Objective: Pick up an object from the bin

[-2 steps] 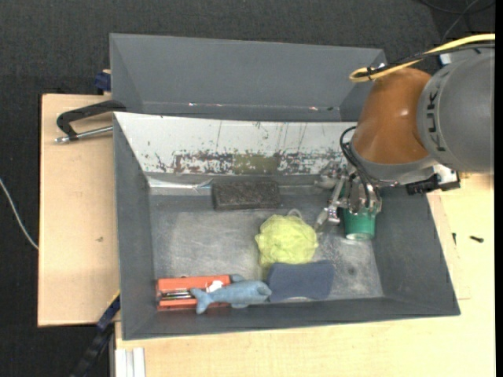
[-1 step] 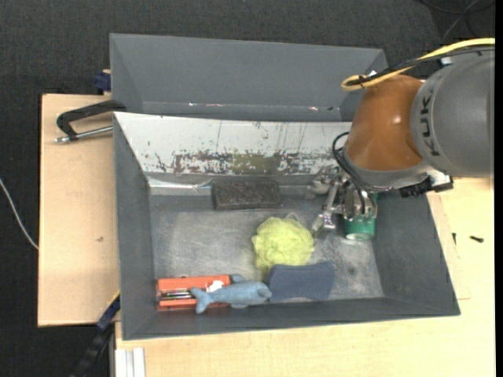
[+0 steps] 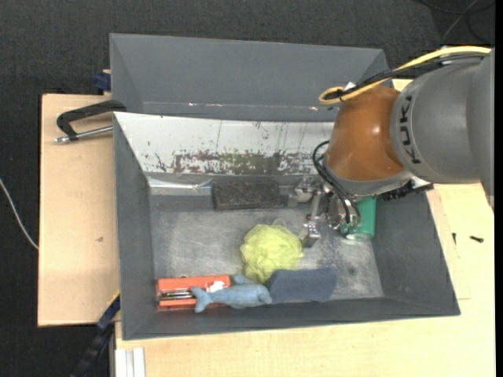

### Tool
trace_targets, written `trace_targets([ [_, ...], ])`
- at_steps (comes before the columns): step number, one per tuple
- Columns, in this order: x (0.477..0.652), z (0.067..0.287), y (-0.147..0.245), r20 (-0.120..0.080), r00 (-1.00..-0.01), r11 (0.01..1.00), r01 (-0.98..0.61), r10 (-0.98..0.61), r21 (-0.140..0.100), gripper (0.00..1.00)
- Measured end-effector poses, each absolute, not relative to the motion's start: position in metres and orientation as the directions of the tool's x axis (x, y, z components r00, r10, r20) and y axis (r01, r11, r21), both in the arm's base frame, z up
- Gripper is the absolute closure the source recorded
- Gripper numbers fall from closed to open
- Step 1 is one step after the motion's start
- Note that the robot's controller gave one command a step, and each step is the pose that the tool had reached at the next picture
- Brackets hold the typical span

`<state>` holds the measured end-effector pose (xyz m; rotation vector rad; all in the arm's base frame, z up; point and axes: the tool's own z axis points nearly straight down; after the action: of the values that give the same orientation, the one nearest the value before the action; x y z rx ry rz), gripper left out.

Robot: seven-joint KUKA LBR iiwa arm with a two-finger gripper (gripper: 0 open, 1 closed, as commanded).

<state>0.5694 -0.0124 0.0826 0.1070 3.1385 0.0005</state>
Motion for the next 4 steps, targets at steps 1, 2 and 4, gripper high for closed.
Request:
trace_targets([
  [1,0.573,0.074,0.007,-0.004,-0.999,0.999,-0.038,-0.038,-0.001,0.0],
  [2,0.551,0.074,0.039,-0.013,-0.999,0.999,-0.052,-0.052,-0.002,0.0],
  [4,0.55,0.074,0.092,-0.017,-0.988,0.988,-0.154,-0.155,-0.007,0.0],
])
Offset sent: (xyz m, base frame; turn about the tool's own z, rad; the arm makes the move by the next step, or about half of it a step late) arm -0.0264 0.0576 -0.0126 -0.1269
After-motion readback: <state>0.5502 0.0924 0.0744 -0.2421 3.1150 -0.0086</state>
